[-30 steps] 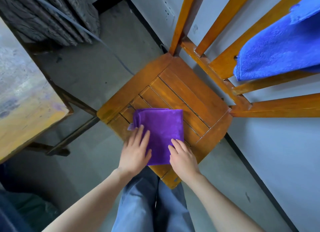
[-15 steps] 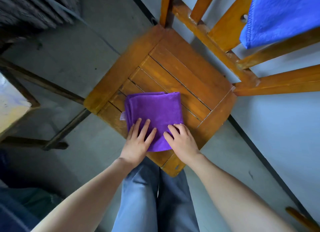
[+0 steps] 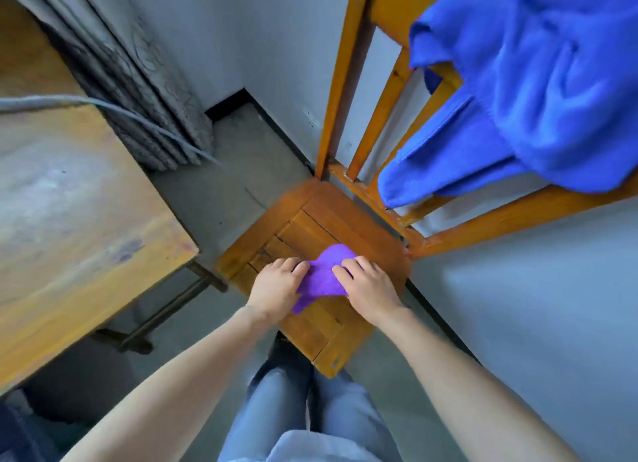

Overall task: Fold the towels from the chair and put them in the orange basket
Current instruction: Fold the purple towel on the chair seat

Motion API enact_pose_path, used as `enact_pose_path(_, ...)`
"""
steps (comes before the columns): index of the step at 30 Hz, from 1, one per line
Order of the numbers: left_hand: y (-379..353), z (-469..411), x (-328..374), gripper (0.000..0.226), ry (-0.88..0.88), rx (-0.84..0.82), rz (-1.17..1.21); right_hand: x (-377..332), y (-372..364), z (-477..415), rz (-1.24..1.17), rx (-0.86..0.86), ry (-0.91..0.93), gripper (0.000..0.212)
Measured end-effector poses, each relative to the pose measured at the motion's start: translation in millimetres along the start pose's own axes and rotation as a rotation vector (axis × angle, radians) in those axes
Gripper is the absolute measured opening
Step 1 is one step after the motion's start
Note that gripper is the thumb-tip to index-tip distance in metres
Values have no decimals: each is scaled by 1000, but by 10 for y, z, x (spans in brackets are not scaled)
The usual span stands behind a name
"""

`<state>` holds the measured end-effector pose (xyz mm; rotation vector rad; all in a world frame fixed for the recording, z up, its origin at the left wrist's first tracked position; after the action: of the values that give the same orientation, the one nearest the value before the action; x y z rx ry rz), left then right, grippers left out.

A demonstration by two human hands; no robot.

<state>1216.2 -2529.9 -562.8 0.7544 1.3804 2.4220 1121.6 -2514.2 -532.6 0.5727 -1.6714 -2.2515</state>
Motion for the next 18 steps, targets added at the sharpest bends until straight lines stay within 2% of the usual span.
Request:
enact_pose_path(3,584,292,168,58,-26,77,-49,-128,677,180,74,117,66,31)
enact_pose_path(6,1186,492,312,55,-44,201,-112,-219,1264,268,147,210,125,30)
enact_pose_path(10,1859,735,451,60,-70,353,-223,-321,1987,338,267,368,188,28)
enact_pose_path(13,2282,893,527,62,-65,450,-271,-418,2421,401,358,480,251,16)
enact_pose_path(16,2580,1101,624,64,-35,531,-337,-490,2725,506,375,553,291,24)
enact_pose_path(18,2678,1199,680,73,-24,547,-361,-520,2853,566,412,612,340,21)
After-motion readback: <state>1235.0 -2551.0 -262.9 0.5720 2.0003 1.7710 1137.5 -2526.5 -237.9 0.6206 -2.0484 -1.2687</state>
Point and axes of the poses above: each hand's wrist, its own z-axis away from the middle knuckle, its own y-axis out of the back of the hand, x = y × z, the point moved 10 cm from there along -z, towards the middle knuckle, and after that the axes turned 15 degrees about -x, right-handed, at the moved point
